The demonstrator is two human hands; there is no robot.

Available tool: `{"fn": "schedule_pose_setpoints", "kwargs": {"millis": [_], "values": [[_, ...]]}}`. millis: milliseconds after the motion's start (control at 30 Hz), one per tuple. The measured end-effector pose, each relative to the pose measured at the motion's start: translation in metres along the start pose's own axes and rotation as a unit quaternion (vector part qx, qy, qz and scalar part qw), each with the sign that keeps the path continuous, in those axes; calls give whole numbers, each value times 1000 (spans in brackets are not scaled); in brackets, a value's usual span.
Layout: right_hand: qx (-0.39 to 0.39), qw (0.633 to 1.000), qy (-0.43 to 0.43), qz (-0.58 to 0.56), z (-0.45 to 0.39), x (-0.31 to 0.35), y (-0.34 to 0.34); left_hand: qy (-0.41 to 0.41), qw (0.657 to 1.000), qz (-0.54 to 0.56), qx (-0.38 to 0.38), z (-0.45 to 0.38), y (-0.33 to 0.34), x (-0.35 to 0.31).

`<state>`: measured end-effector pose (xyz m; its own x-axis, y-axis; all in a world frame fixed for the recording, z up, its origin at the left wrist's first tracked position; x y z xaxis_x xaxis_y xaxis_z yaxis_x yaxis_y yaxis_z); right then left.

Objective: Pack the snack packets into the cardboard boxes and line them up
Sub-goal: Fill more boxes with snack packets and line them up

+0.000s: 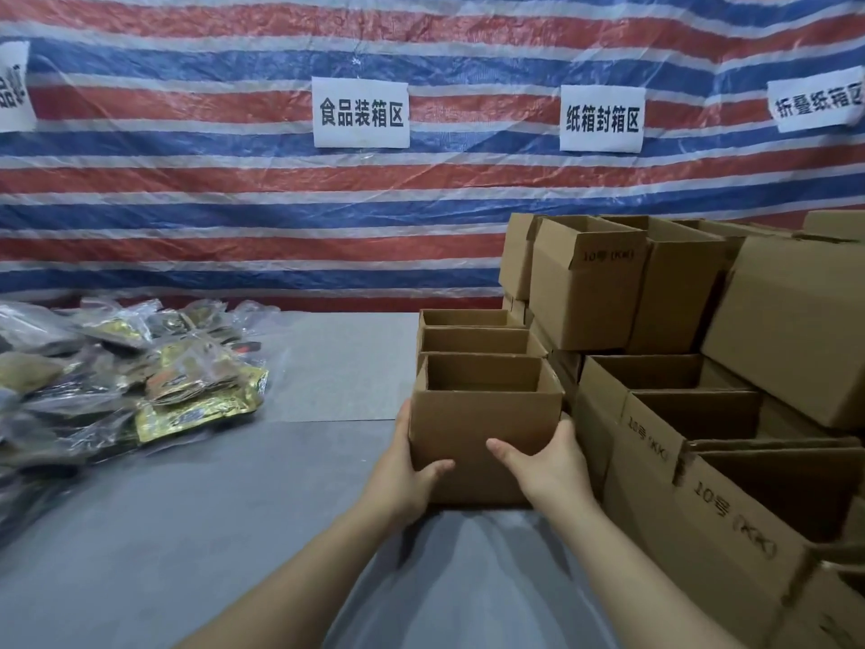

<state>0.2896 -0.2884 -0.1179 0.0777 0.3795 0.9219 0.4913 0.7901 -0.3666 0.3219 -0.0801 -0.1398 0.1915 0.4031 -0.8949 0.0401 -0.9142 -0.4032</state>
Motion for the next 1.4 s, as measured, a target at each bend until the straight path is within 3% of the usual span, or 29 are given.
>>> {"fn": "schedule_pose_setpoints", "kwargs": {"millis": [367, 600, 700, 800, 1033, 1400], "values": [[7, 1000, 13, 1, -51, 3, 16, -4, 1000, 11, 5, -52, 10, -4], [31, 996, 74, 45, -34, 13, 10, -47, 999, -18, 18, -44, 11, -4], [23, 995, 83, 59, -16, 25, -2, -55, 996, -71, -25, -28, -4, -12], [18, 995, 47, 88, 10, 50, -16, -21, 992, -91, -90, -6, -23, -40], [59, 979, -94, 171, 60, 107, -48, 96, 982, -110, -118, 59, -39, -133], [-54, 970, -151, 183, 67, 168, -214, 225, 968, -110, -11, 132, 7, -260]]}}
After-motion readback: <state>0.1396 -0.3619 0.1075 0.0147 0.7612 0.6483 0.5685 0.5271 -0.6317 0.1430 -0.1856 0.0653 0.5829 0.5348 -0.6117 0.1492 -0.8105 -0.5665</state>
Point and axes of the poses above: each hand's wrist, its own z-axis away from the middle knuckle, its own y-axis out of the palm, x = y × z, the point moved 8 cm from there along -z, towards the middle knuckle, and after that the axes turned 3 degrees about -x, right-handed, at the moved point
